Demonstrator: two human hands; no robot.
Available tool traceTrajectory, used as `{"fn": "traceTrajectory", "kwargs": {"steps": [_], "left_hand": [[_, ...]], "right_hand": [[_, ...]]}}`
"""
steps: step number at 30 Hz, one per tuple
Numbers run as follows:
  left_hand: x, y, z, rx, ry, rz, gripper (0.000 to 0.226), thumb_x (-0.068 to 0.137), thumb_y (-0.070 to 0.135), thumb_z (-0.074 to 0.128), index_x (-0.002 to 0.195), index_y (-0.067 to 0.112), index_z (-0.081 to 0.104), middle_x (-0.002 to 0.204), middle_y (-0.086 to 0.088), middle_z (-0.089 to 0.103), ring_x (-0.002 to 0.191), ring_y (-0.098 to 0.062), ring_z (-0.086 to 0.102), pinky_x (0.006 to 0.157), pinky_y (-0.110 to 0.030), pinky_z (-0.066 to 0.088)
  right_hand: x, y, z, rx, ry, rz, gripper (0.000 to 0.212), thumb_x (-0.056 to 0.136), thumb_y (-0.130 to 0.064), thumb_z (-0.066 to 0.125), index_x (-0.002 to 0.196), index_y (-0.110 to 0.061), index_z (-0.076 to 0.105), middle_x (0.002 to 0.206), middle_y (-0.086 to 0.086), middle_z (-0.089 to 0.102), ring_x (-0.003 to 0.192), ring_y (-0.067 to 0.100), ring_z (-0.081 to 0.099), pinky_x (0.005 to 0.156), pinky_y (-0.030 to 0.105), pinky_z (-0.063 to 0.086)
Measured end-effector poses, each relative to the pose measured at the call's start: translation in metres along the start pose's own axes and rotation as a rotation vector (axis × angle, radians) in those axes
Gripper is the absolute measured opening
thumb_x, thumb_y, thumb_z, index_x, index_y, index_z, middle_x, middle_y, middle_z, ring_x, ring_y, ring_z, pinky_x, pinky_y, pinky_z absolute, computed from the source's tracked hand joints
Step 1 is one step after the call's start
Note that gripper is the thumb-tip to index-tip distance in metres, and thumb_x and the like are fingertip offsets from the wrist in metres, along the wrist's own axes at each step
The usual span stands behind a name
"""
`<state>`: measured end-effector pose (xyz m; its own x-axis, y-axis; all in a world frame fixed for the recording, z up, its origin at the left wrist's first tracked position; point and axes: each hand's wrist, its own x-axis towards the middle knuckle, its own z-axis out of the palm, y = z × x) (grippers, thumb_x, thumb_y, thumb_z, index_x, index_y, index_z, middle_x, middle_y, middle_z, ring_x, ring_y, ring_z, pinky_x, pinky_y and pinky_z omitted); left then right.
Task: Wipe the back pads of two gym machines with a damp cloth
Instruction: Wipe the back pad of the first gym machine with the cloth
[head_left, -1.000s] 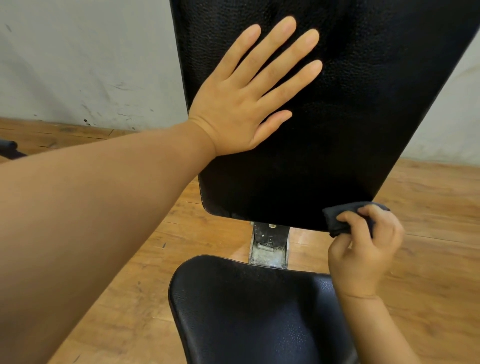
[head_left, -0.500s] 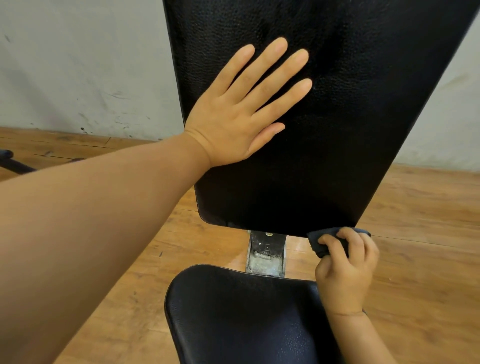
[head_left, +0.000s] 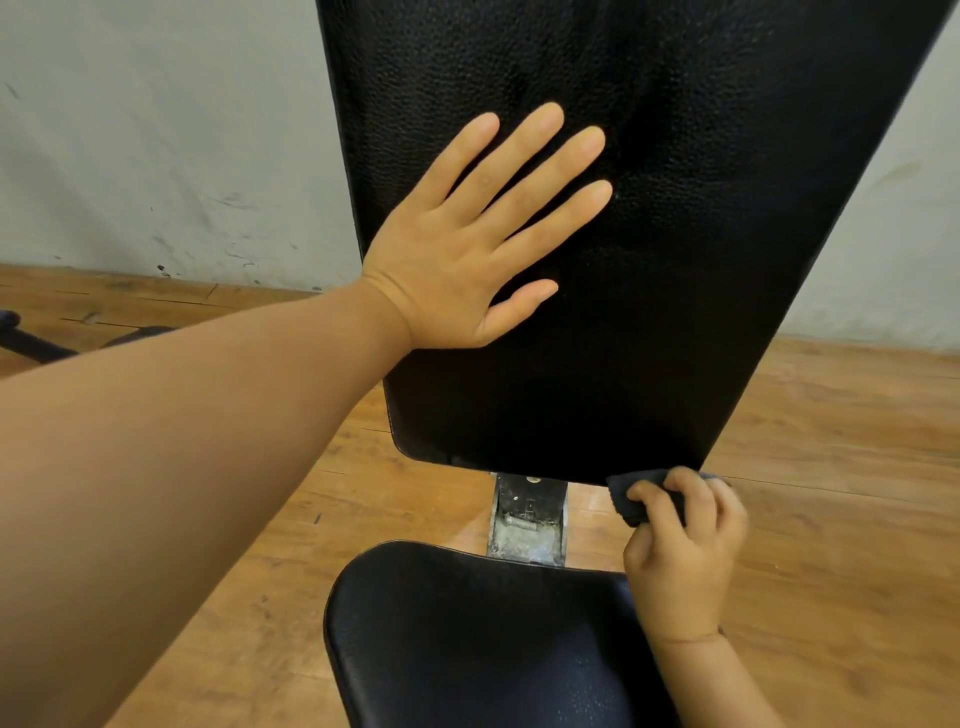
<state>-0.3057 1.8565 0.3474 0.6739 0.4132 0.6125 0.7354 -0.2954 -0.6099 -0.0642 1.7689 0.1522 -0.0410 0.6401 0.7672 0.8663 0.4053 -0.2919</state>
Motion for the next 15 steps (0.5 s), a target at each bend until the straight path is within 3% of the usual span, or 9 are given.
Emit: {"fn": "traceTrajectory", "kwargs": {"steps": [3,8,15], "left_hand": [[0.000,0.000,0.000,0.005,-0.001,0.002,0.059,0.098,0.044,0.035,0.148,0.012,0.031,0.149,-0.017,0.035,0.137,-0.037,0.024,0.115,-0.047,0.010],[0.000,0.000,0.000,0.016,-0.007,0.001,0.059,0.098,0.045,0.035,0.147,0.012,0.031,0.149,-0.017,0.035,0.137,-0.038,0.026,0.114,-0.049,0.015],[0.001,0.000,-0.001,0.020,0.006,0.005,0.059,0.098,0.044,0.035,0.146,0.011,0.033,0.147,-0.018,0.038,0.135,-0.039,0.029,0.113,-0.050,0.017]], "right_hand": [[-0.010,0.003,0.004,-0.013,-0.027,0.014,0.030,0.075,0.003,0.038,0.084,-0.003,0.066,0.106,0.012,0.046,0.097,0.036,0.043,0.080,0.047,0.038],[-0.006,-0.006,0.003,0.046,-0.005,0.059,0.031,0.074,0.003,0.038,0.090,-0.010,0.061,0.105,0.010,0.046,0.097,0.035,0.042,0.077,0.051,0.043],[0.017,-0.030,0.006,0.091,0.059,-0.020,0.037,0.075,0.005,0.042,0.100,-0.019,0.055,0.106,0.009,0.045,0.098,0.032,0.042,0.081,0.039,0.036]]}}
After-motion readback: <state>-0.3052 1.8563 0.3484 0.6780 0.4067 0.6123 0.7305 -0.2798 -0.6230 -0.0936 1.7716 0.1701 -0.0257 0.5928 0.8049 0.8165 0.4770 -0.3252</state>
